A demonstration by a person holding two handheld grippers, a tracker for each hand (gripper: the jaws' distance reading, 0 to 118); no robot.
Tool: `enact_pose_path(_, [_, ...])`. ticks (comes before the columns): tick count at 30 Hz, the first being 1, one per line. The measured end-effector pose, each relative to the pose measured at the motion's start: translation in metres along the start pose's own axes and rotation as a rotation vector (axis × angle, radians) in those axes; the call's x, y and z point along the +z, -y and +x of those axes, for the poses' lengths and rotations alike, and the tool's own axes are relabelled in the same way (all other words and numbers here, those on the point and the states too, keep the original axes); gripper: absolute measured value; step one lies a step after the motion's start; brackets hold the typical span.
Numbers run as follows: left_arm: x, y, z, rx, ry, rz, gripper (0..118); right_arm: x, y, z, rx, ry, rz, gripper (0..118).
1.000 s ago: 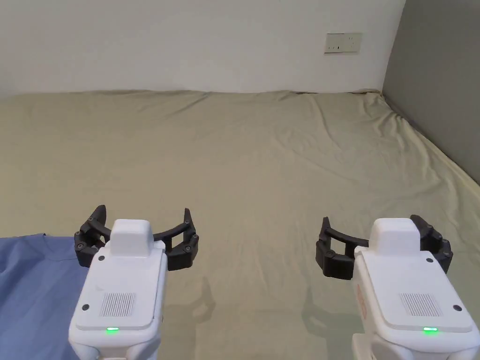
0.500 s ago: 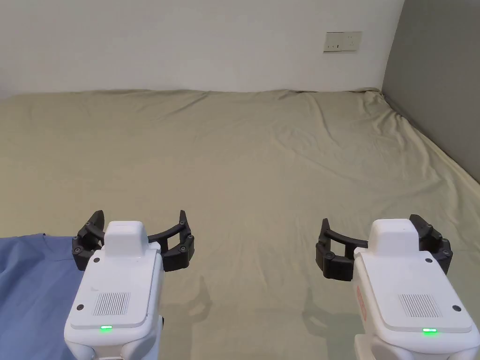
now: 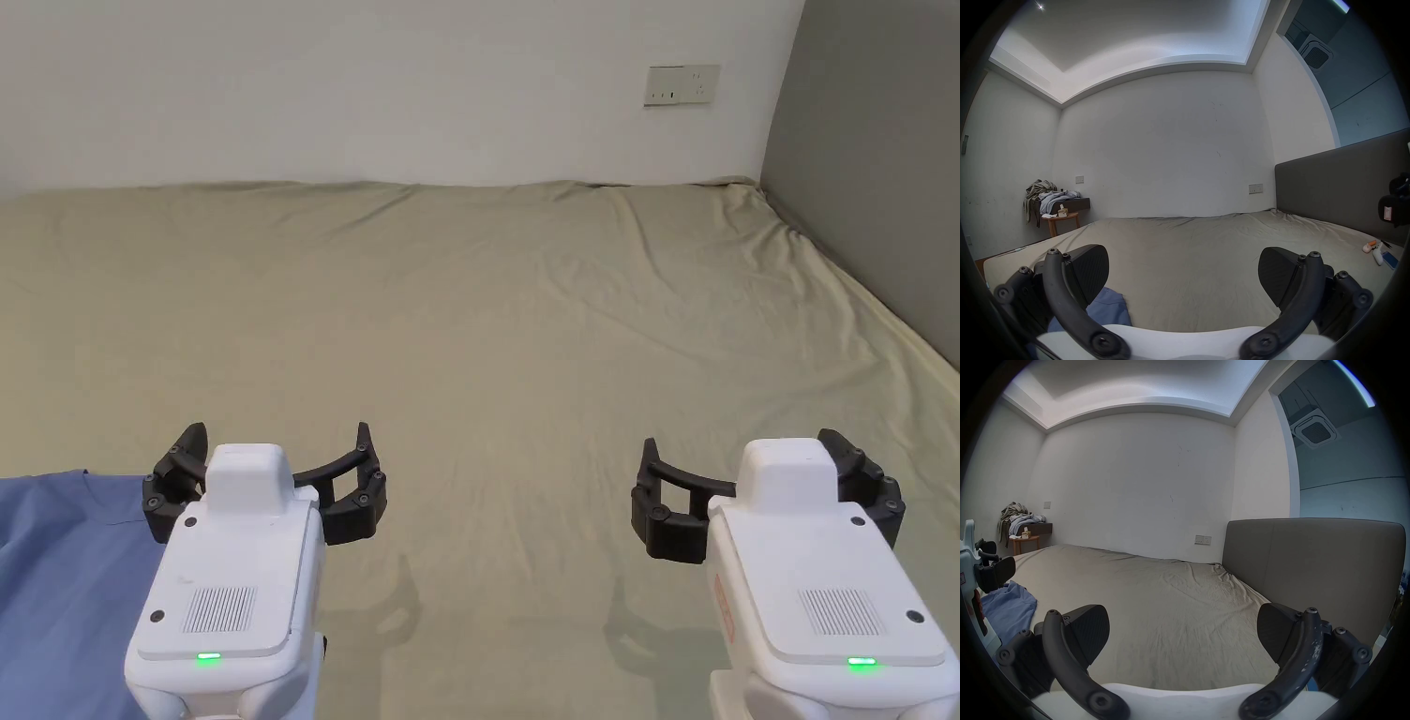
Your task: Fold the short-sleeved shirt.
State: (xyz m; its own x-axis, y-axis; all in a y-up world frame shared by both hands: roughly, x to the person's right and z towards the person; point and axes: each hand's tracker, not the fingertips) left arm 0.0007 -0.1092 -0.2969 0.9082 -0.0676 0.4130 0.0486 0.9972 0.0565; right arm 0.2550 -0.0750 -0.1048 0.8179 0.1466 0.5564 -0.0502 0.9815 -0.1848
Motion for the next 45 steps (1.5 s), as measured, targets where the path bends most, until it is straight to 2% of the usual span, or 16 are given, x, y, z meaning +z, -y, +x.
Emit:
enact_pose_path(25, [0.000, -0.001, -0.002, -0.005, -0.008, -0.006, 118, 0.002, -0.003, 0.001, 0.001, -0.008, 0.007, 118])
enact_pose_path(26, [-0.001, -0.002, -0.001, -0.004, -0.007, -0.007, 114, 0.002, -0.003, 0.001, 0.000, -0.011, 0.005, 118])
enact_pose_path(27, [-0.004, -0.002, 0.000, 0.003, -0.005, -0.007, 104, 0.002, -0.003, 0.001, -0.001, -0.013, 0.004, 110])
enact_pose_path(29, [-0.003, -0.002, -0.002, 0.015, 0.000, -0.004, 54, 0.003, -0.005, 0.001, -0.005, -0.021, 0.006, 65])
enact_pose_path(30, [-0.006, -0.002, -0.002, 0.032, 0.006, -0.007, 24, 0.003, -0.006, 0.000, -0.004, -0.021, 0.005, 34])
enact_pose_path(31, [-0.010, -0.002, -0.001, 0.053, 0.012, -0.011, 0, 0.002, -0.006, -0.001, -0.004, -0.019, 0.001, 2])
enact_pose_path(35, [-0.016, 0.000, -0.005, 0.101, 0.006, -0.022, 0, 0.001, -0.008, 0.000, -0.011, -0.038, 0.004, 2])
enact_pose_path(40, [-0.003, -0.003, -0.016, 0.063, -0.021, -0.014, 0, -0.003, -0.011, -0.009, 0.008, -0.070, 0.008, 2])
enact_pose_path(45, [0.012, -0.003, -0.062, 0.044, -0.112, -0.016, 0, -0.016, -0.018, -0.040, -0.005, -0.159, 0.011, 2])
